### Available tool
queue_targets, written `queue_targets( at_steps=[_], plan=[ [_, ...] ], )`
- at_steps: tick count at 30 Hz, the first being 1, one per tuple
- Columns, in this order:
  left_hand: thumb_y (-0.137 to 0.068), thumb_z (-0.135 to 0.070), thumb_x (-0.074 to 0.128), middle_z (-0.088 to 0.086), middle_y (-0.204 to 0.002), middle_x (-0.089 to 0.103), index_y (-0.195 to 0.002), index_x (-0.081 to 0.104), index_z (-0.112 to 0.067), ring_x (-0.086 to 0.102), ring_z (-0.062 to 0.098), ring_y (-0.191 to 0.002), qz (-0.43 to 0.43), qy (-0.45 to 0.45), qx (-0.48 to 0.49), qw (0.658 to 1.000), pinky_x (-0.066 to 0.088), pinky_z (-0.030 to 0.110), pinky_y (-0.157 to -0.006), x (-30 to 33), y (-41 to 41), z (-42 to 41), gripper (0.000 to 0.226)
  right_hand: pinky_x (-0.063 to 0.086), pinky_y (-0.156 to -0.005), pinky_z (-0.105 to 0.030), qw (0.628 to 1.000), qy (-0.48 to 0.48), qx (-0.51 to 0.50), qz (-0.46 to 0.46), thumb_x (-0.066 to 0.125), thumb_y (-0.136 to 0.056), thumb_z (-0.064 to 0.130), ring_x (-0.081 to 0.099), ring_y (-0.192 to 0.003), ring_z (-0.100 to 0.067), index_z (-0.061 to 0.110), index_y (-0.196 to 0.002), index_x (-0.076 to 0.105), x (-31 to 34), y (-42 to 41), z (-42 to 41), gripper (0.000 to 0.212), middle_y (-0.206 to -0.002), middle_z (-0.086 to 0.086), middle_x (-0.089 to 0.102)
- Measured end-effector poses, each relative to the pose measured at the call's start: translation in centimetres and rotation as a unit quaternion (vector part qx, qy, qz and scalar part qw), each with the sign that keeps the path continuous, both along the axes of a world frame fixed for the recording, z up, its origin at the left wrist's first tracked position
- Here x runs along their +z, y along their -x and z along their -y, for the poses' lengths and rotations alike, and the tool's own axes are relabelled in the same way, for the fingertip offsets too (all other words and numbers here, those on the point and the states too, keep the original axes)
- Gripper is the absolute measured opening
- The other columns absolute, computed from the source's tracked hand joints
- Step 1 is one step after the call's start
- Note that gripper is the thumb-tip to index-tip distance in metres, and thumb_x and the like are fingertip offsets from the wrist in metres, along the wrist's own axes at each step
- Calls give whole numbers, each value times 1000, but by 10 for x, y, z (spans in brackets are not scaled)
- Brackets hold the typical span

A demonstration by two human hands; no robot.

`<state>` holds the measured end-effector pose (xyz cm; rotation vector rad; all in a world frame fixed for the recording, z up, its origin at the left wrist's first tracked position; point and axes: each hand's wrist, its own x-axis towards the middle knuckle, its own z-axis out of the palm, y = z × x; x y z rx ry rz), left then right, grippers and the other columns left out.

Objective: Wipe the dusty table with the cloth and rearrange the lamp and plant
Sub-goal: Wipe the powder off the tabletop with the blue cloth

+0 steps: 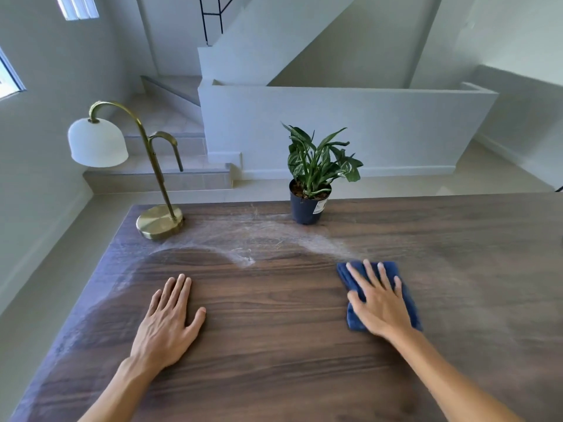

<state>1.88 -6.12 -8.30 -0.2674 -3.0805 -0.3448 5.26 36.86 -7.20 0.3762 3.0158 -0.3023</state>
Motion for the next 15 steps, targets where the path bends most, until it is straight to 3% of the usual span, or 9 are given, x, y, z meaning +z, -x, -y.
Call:
queue_targets(
  at_steps=[3, 7, 12, 15],
  plan=[
    [-82, -70, 0, -6, -162, -13, -154, -7, -19, -20, 10, -149, 2, 16, -16, 1000, -23, 19, -115, 0, 1, 2, 88, -10, -118, -63, 998, 6, -50, 23, 21, -99, 56, -16, -153, -29, 43, -157, 0, 1, 70, 14, 63, -168, 0, -8],
    [-83, -69, -1, -8, -161, -15, -154, -9, -22, -22, 9, -148, -3, 21, -13, 1000, -22, 20, -115, -3, 3, 3, 85, -10, -118, -62, 998, 8, 67, 17, 16, -95, 61, -13, -153, -30, 44, -157, 2, 2, 115, 90, 66, -168, 1, -7],
    [-84, -72, 2, -7, -163, -12, -155, -6, -23, -20, 7, -149, 0, 28, -14, 1000, -20, 21, -117, -7, 3, 7, 87, -8, -123, -50, 950, 61, 305, -19, 33, -90, 50, -4, -155, -14, 57, -151, 17, 4, 14, 153, 64, -167, 12, 8],
    [-84, -78, 9, -10, -164, -3, -157, 3, -25, -13, 4, -150, 4, 13, -29, 1000, -15, 21, -119, -4, 7, 13, 91, -15, -122, -34, 943, 91, 319, -1, 39, -89, 48, -18, -149, 2, 66, -144, 14, 9, -50, 89, 63, -162, 29, -4]
  ],
)
